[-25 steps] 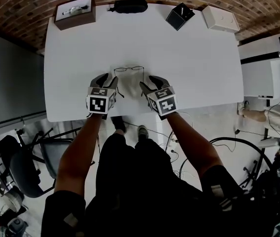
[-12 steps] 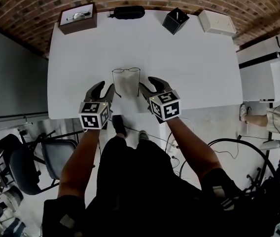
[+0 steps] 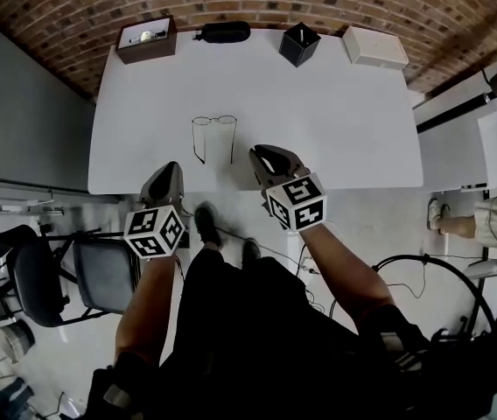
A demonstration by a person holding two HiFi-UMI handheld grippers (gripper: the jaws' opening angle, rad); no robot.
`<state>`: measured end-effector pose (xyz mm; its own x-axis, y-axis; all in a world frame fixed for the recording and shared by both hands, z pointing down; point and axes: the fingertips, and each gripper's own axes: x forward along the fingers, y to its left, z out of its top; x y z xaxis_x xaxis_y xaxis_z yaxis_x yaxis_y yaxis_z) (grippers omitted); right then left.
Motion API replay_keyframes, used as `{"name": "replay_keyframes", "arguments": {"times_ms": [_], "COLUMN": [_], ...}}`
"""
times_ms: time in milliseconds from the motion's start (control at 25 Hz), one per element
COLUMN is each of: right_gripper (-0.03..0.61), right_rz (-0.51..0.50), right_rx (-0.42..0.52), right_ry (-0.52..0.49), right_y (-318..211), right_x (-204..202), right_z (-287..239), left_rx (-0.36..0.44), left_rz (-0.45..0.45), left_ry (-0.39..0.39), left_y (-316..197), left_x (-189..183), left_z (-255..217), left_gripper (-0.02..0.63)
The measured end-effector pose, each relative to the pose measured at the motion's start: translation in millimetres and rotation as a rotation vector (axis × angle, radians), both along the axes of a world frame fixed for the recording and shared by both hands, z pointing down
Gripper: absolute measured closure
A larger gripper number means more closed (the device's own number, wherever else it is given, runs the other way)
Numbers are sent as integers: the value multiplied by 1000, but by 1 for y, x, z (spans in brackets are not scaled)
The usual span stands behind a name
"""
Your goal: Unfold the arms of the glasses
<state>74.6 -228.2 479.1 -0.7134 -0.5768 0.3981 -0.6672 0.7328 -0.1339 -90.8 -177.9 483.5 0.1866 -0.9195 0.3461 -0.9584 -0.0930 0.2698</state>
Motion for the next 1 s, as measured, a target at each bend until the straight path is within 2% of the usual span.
{"name": "replay_keyframes", "arguments": {"times_ms": [320, 560, 760, 1000], "right_gripper": [557, 565, 569, 569], "right_rz": [36, 55, 113, 145], "right_rx": [43, 93, 118, 150], "right_ry": [-31, -51, -56, -53], "right_y": [33, 60, 83, 102], "right_x": [21, 12, 6, -7], "right_z": [-38, -64, -81, -101], "left_rx": [66, 124, 148, 136], "left_rz": [1, 46, 88, 72], "left_ry": [-34, -47, -45, -20], "left_y": [47, 67, 93, 115], "left_x": [16, 12, -2, -30], "left_z": [-50, -81, -95, -93], "left_gripper": [603, 603, 603, 603]}}
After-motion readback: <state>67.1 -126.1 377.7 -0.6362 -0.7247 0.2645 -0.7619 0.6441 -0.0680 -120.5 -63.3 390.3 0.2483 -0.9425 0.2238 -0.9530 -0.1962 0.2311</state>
